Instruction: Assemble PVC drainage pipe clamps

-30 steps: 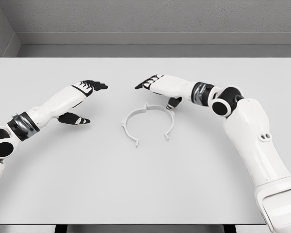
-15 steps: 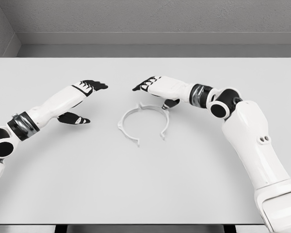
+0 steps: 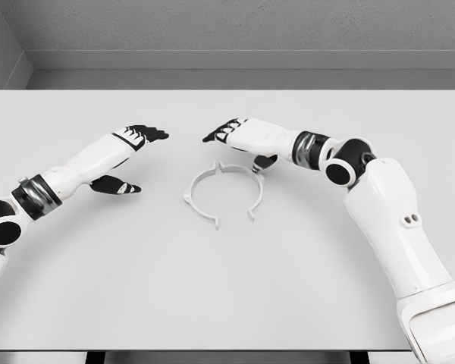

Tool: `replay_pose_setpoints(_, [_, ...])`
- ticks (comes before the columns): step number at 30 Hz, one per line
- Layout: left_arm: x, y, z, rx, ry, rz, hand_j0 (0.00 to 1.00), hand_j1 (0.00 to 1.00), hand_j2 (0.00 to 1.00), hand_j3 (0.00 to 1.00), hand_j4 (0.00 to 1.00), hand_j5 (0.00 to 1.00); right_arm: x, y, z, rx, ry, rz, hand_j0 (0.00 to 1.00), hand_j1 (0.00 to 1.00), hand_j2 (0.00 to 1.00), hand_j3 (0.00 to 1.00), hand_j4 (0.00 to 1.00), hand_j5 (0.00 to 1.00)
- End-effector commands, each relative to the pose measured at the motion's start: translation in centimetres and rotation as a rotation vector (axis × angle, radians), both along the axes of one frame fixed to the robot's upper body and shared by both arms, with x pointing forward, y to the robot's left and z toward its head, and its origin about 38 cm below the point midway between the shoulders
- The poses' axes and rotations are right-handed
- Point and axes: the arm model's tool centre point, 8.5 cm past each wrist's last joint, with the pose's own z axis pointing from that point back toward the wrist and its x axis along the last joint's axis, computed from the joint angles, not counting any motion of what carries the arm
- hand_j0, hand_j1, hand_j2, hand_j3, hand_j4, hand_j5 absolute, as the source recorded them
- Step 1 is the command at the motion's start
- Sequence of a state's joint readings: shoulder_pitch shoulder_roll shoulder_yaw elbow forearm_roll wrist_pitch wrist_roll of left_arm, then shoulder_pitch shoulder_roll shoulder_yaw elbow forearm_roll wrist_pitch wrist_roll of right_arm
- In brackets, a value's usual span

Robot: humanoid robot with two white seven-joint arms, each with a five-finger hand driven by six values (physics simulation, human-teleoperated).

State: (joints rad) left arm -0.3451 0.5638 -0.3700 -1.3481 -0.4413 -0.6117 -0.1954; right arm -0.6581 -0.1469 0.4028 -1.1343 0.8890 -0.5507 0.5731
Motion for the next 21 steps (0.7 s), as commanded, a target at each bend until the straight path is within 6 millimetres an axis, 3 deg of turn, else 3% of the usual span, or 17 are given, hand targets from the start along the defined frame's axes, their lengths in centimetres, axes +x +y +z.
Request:
replay_pose_setpoints(1, [0.0,0.0,0.1,-0.007,0.001,0.002,1.0,1.0,1.0,1.0,1.0,1.0,-0.1,0.2,-0.1,-0.012,0.01,0.007,1.0,1.0,1.0,1.0,1.0,1.0])
replay_pose_setpoints(6, [0.1,0.0,0.1,-0.007,-0.001,0.002,1.0,1.0,1.0,1.0,1.0,1.0,-0.2,0.7,-0.1,-0.002,0.013,0.013,1.0,1.0,1.0,1.0,1.0,1.0])
replay_pose_setpoints(12, [0.0,0.0,0.1,-0.008,0.001,0.002,1.0,1.0,1.0,1.0,1.0,1.0,0.9,-0.6,0.7,0.009,0.01,-0.052,1.0,1.0,1.0,1.0,1.0,1.0])
replay_pose_setpoints(14, [0.0,0.0,0.1,-0.007,0.001,0.002,1.0,1.0,1.0,1.0,1.0,1.0,1.6,-1.7,2.1,0.032,-0.013,-0.083,1.0,1.0,1.0,1.0,1.0,1.0])
replay_pose_setpoints(18, [-0.5,-1.1,0.7,-0.022,-0.021,-0.031,1.0,1.0,1.0,1.0,1.0,1.0,2.2,-5.9,5.4,0.097,-0.093,-0.15,1.0,1.0,1.0,1.0,1.0,1.0])
replay_pose_setpoints(21, [-1.6,-2.2,1.3,-0.031,-0.041,-0.072,1.0,1.0,1.0,1.0,1.0,1.0,-0.9,-11.4,10.2,0.203,-0.225,-0.148,1.0,1.0,1.0,1.0,1.0,1.0])
